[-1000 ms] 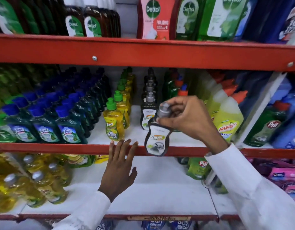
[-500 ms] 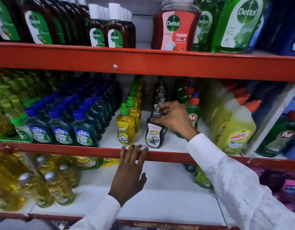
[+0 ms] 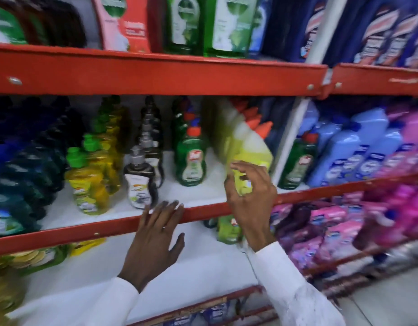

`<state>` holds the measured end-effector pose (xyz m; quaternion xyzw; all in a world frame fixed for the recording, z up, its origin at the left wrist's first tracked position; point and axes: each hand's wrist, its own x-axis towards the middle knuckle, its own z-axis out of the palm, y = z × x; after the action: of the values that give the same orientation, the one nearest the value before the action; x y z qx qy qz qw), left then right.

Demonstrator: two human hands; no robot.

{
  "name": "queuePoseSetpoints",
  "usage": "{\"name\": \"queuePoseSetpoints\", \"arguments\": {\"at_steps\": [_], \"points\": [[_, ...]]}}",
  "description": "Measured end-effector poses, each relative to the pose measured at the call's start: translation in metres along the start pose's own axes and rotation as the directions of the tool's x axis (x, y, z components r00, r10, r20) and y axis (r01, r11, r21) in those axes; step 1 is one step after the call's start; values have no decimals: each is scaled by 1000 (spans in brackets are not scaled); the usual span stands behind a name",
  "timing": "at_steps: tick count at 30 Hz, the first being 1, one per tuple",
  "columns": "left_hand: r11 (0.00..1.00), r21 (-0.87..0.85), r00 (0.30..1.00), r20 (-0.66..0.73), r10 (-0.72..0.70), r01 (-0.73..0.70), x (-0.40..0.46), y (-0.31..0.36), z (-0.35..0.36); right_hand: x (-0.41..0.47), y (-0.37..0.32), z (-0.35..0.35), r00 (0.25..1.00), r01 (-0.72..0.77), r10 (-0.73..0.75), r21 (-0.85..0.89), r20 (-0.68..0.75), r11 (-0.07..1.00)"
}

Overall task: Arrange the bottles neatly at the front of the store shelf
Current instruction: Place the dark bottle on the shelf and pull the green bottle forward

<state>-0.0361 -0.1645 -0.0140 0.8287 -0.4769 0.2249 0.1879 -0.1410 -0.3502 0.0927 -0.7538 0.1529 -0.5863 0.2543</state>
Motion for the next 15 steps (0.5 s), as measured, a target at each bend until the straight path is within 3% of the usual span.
{"name": "queuePoseSetpoints", "arguments": {"at_steps": [3, 5, 9, 15], "points": [[999, -21, 1000, 4, 27, -27, 15, 15, 11, 11, 40, -32, 966, -145, 137, -22, -219, 989], [999, -8, 999, 3, 33, -33, 20, 24, 17, 24, 70, -45, 932, -248, 225, -45, -284, 968], [1000, -5, 1000, -6, 19, -19, 21, 29, 23, 45, 124, -49, 871, -456, 413, -122, -267, 882], [999, 24, 999, 23, 45, -45, 19, 24, 19, 62, 158, -40, 821, -570, 542, -237, -179, 786]]}}
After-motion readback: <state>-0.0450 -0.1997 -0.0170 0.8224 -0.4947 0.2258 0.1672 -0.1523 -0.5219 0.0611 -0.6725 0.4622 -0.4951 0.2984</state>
